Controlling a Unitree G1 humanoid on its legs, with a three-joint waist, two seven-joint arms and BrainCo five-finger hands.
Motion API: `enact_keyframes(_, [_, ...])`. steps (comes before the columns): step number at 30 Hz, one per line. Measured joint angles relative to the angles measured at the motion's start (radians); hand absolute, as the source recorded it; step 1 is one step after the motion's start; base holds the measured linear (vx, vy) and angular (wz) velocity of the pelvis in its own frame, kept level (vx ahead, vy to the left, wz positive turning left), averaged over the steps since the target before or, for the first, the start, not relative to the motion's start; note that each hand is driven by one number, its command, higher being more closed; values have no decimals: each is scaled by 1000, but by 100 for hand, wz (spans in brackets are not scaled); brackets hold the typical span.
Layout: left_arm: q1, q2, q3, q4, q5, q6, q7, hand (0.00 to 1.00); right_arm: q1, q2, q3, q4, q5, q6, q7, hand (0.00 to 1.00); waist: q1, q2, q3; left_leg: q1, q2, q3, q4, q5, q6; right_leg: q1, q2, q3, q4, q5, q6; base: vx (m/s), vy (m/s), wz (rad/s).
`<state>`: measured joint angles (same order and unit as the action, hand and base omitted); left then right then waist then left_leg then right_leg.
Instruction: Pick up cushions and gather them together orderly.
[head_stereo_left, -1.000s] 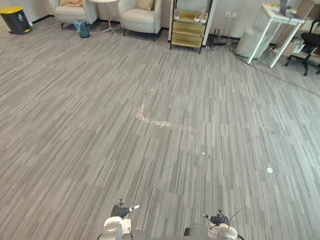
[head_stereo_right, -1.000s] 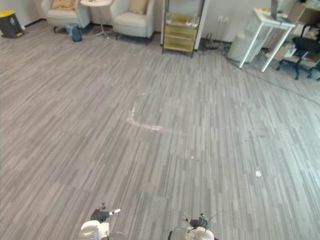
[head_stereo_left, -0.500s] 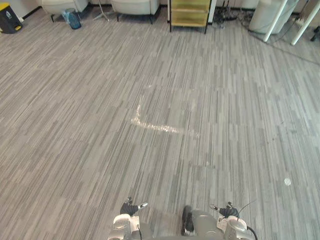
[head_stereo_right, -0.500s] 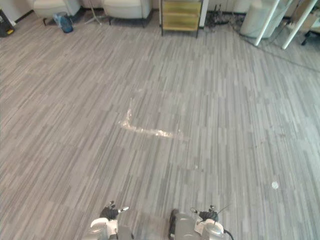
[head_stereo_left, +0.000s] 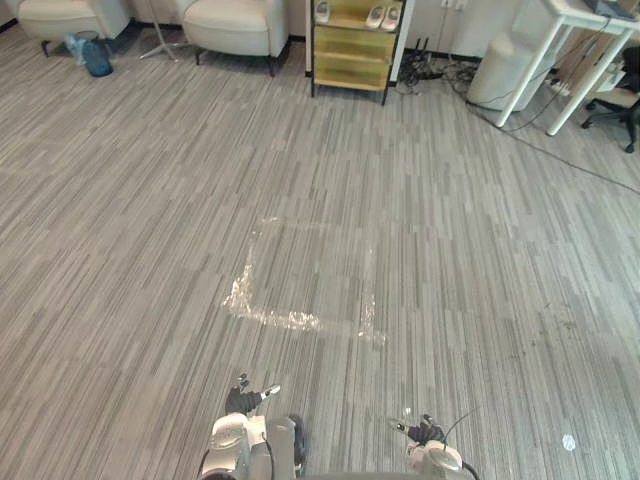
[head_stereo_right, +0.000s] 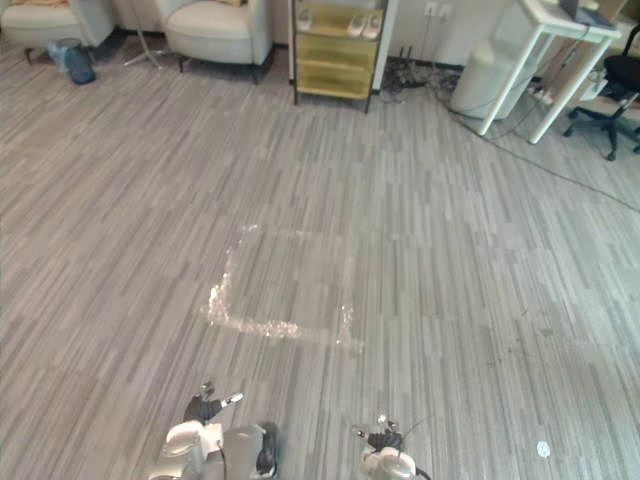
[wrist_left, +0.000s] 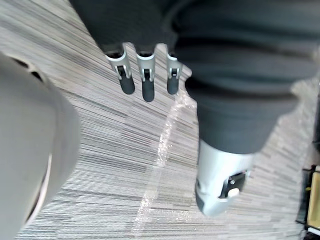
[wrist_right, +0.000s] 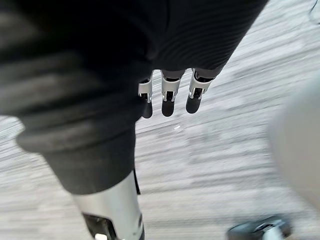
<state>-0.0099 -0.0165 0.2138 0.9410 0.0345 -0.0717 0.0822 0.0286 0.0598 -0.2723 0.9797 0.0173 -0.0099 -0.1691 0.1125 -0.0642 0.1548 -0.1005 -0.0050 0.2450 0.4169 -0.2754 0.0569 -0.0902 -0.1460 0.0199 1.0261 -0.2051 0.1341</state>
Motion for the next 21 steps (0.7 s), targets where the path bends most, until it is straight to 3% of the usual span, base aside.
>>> enact_keyframes(1, [-3,0,-19,13,0,2,0,0,13,-4,0,-31,-1,-4,2,0,-8,17,7,82,-5,-4,-43,-30,9,-72,-12,-53,51,-31,-32,475,48,-6])
enact_keyframes(2, [-3,-2,-27,17,0,3,1,0,15,-7,0,-41,-1,-8,2,0,-9,18,7,115,-5,-6,-61,-38,6,-103,-15,-80,47,-46,-42,476,6,7])
enact_keyframes(4, [-8,-9,-47,35,0,3,0,0,18,-14,-10,-62,-1,-11,4,0,-18,15,10,220,0,-27,-116,-63,-7,-222,-22,-187,-111,-89,-90,583,-51,29])
enact_keyframes(5, [-7,-12,-47,42,-1,3,1,0,16,-15,-23,-62,0,-12,4,0,-23,16,10,242,3,-35,-131,-68,-11,-242,-20,-206,-179,-86,-94,493,-67,50])
enact_keyframes(6, [-7,-16,-49,49,-1,3,1,0,11,-18,-43,-61,0,-13,3,0,-36,19,9,283,11,-47,-166,-77,-24,-271,-7,-224,-336,-61,-101,571,-137,62])
enact_keyframes(8, [2,-17,-49,51,-1,2,1,0,8,-26,-57,-57,-1,-10,3,0,-55,22,11,352,16,-88,-224,-84,-37,-293,29,-198,-590,51,-109,565,-160,69])
enact_keyframes(9, [11,-19,-47,53,-2,2,1,0,12,-33,-69,-47,-1,-8,2,0,-64,27,10,388,19,-129,-241,-90,-47,-281,53,-159,-631,205,-125,561,-190,51])
enact_keyframes(10, [6,-28,-44,61,-12,3,3,0,11,-47,-80,-41,3,-7,4,0,-67,55,5,403,38,-164,-239,-88,-47,-273,69,-165,-606,194,-150,940,-323,48])
enact_keyframes(11, [4,-40,-39,69,-19,0,0,0,4,-72,-83,-39,2,-8,1,0,-51,89,1,391,61,-210,-206,-55,-73,-279,69,-181,-543,131,-166,665,-229,28])
enact_keyframes(12, [3,-42,-38,71,-20,1,2,0,-2,-75,-89,-29,3,-7,1,0,-57,98,0,384,60,-230,-180,-44,-79,-277,66,-190,-519,102,-170,617,-215,25])
enact_keyframes(13, [4,-47,-35,70,-21,0,3,0,-10,-74,-97,-19,4,-5,1,0,-59,111,-4,365,70,-244,-105,-22,-85,-257,67,-210,-498,62,-172,463,-171,49])
enact_keyframes(14, [-2,-47,-33,70,-20,1,3,0,-8,-77,-89,-21,4,-8,1,0,-73,126,-7,283,89,-263,86,9,-121,-210,68,-241,-517,26,-171,656,-243,76])
enact_keyframes(15, [-13,-42,-33,63,-20,0,0,0,-8,-86,-66,-21,6,-7,-2,0,-72,131,7,130,131,-257,407,118,-160,-124,79,-275,-571,5,-178,514,-180,75])
enact_keyframes(17, [-17,-39,-25,40,-19,0,3,0,-9,-78,-53,-19,30,-7,-9,0,-52,137,18,-1,199,-181,639,82,-133,-3,100,-291,-645,-15,-194,450,-105,35])
enact_keyframes(18, [-7,-37,-28,14,-20,-1,5,0,-9,-65,-31,-20,48,-7,-11,0,-48,111,33,-77,213,-127,664,50,-113,78,97,-305,-698,-24,-192,483,-103,24])
enact_keyframes(19, [-4,-34,-38,-2,-21,-4,5,0,-12,-58,-19,-20,60,-7,-12,0,-42,102,32,-123,215,-88,624,35,-99,128,93,-308,-740,-33,-190,469,-75,18])
enact_keyframes(21, [4,-40,-47,-34,-23,-10,3,0,-21,-53,2,-21,64,-7,-12,0,-23,103,32,-212,208,-18,390,21,-80,205,81,-295,-791,-48,-156,496,29,-14])
